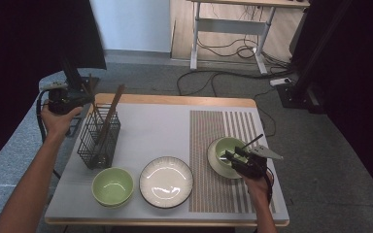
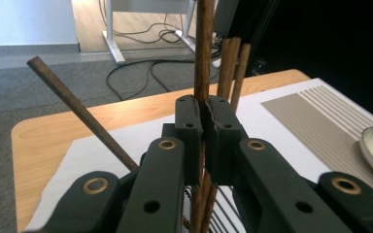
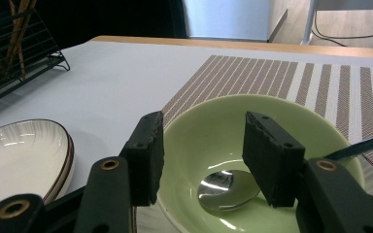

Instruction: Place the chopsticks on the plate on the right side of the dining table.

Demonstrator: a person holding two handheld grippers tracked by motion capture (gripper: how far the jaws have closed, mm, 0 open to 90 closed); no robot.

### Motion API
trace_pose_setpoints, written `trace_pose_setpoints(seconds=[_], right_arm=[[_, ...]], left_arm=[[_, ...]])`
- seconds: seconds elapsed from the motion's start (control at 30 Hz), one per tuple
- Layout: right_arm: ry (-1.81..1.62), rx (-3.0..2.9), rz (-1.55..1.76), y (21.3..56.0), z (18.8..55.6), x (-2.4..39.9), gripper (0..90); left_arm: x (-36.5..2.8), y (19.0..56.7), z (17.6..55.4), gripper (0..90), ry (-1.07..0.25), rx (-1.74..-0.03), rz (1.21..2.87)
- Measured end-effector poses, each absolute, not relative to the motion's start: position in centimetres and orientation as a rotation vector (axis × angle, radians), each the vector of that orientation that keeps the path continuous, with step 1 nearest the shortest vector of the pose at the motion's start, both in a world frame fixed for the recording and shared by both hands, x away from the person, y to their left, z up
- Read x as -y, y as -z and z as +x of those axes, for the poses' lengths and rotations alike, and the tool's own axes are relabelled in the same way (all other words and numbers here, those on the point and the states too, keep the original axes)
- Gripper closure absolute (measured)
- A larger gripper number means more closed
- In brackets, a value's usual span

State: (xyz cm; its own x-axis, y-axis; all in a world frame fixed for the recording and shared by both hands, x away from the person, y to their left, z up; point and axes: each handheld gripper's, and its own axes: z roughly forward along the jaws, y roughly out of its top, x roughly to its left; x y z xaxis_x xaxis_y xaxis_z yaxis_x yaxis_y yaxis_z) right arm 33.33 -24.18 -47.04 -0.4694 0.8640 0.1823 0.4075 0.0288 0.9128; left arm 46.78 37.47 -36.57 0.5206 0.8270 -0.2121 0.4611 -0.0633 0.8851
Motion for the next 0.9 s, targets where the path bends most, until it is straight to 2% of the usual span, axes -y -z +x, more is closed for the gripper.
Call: trace_pose_setpoints(seconds=[0.9], right_arm=[[-1.429, -1.878, 1.281, 47.0, 33.3, 24.2, 49.9]], left_arm=[[-37.7, 35.5, 45.4, 84.5, -0.444, -1.025, 1.704]])
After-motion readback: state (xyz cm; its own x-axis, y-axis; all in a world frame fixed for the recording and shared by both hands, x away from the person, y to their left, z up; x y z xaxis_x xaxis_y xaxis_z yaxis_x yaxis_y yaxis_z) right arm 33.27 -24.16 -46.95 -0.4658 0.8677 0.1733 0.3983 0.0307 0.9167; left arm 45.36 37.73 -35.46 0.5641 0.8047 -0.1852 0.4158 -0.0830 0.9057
